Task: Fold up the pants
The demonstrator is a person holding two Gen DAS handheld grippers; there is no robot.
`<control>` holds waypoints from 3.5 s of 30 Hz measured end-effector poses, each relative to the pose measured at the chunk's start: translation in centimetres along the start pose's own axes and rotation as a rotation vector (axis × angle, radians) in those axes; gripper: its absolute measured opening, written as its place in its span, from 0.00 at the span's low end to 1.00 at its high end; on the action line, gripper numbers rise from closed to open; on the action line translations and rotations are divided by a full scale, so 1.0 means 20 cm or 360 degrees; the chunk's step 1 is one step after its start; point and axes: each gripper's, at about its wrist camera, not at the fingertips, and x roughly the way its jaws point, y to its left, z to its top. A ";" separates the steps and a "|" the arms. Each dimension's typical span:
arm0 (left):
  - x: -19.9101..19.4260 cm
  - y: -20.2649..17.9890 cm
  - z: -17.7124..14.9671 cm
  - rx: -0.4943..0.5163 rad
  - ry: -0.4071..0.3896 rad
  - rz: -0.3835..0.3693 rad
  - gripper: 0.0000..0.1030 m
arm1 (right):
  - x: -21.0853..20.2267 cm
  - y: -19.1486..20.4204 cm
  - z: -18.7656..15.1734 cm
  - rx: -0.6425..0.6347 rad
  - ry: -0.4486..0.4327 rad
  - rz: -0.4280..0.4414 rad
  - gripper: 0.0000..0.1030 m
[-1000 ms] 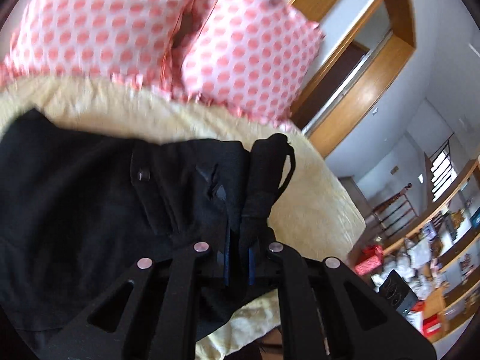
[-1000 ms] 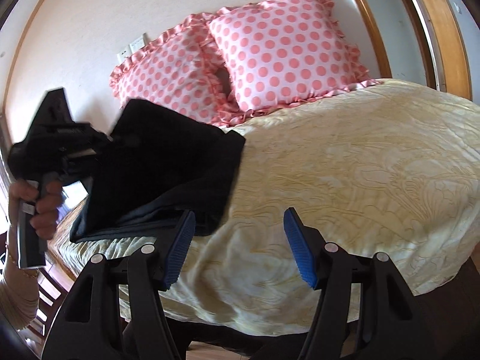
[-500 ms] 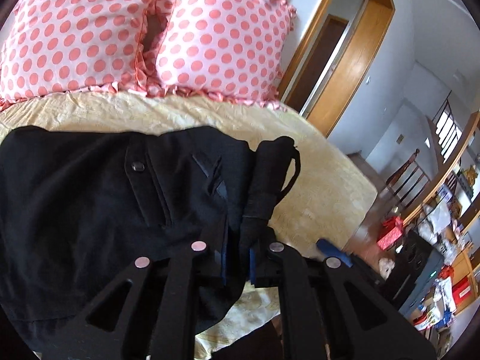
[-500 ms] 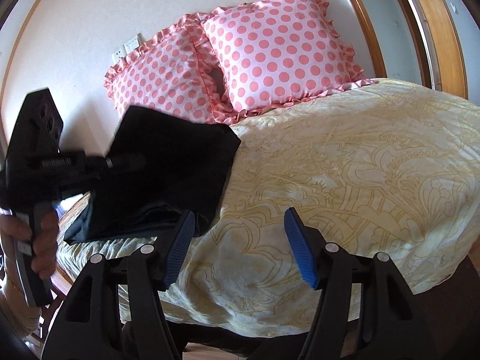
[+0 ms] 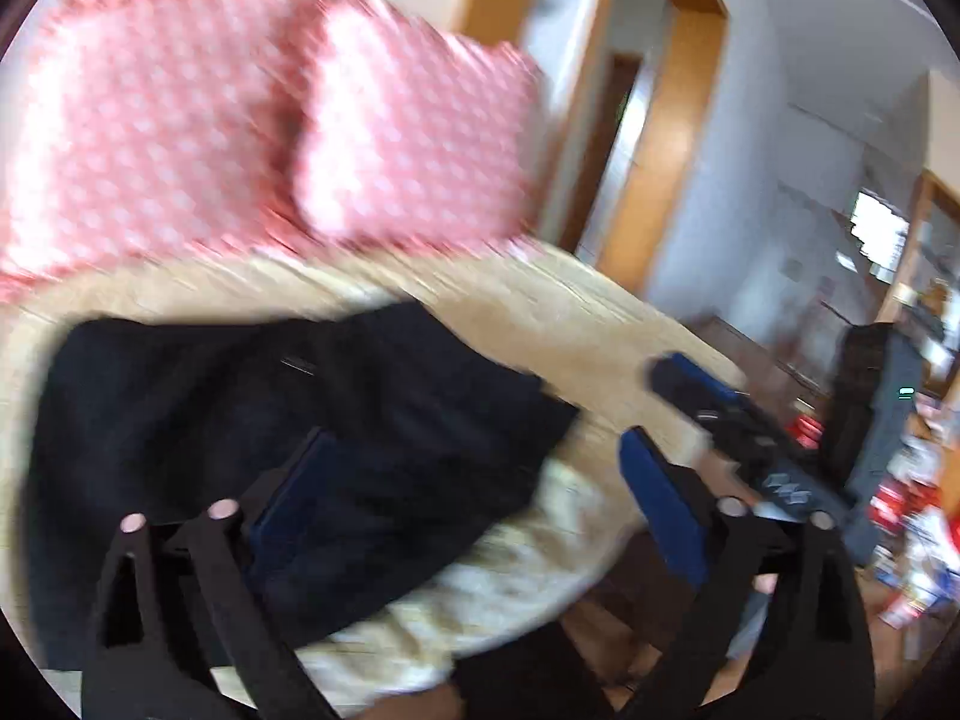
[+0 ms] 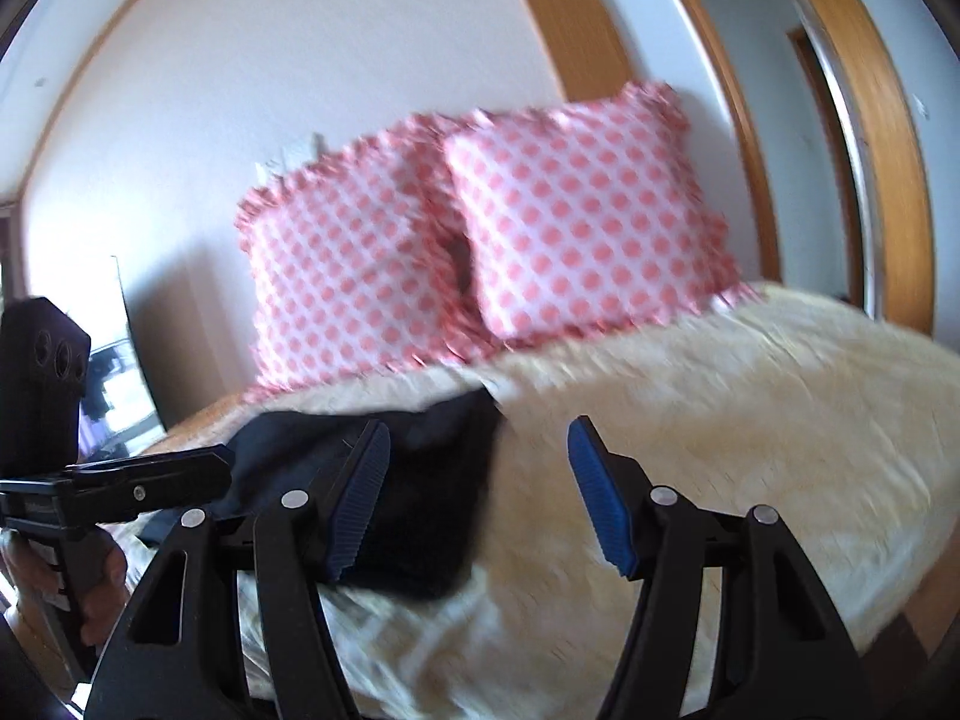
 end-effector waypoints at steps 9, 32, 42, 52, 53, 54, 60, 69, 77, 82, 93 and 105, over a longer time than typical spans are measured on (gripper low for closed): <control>-0.03 0.29 -0.05 -0.0053 -0.0008 0.0482 0.98 | 0.37 0.41 -0.01 -0.0300 0.0220 0.0241 0.62; 0.19 0.70 0.11 -0.0372 0.0237 0.0477 0.98 | 0.76 0.36 -0.03 -0.0214 0.0702 -0.0012 0.67; 0.29 0.75 0.02 -0.0358 0.0435 0.0549 0.98 | 0.76 0.31 -0.07 -0.0186 0.0786 0.0072 0.70; 0.03 0.72 -0.10 -0.0359 0.0342 0.0424 0.98 | 0.92 -0.18 0.12 0.0480 0.0935 0.0243 0.61; 0.03 0.71 -0.11 -0.0350 0.0343 0.0421 0.98 | 0.95 -0.19 0.10 0.0512 0.0980 0.0271 0.61; 0.02 0.71 -0.11 -0.0344 0.0346 0.0417 0.98 | 0.99 -0.20 0.09 0.0534 0.1025 0.0296 0.59; 0.02 0.71 -0.13 -0.0320 0.0351 0.0406 0.98 | 1.07 -0.20 0.04 0.0517 0.1096 0.0162 0.58; 0.03 0.70 -0.14 -0.0256 0.0358 0.0435 0.98 | 1.08 -0.14 0.03 0.0377 0.1109 0.0229 0.53; 0.03 0.71 -0.14 -0.0250 0.0353 0.0433 0.98 | 1.07 -0.05 0.04 0.0142 0.1021 0.0263 0.26; -0.06 0.78 -0.08 -0.0378 0.0228 0.0326 0.98 | 0.98 0.09 0.06 -0.0172 0.0894 0.0250 0.20; -0.02 1.24 0.08 -0.0772 0.0289 0.0247 0.90 | 1.00 0.05 0.03 -0.0098 0.0915 0.0245 0.20; 0.14 1.34 0.03 -0.0877 0.0411 0.0233 0.42 | 1.01 0.00 0.02 0.0032 0.0929 0.0287 0.20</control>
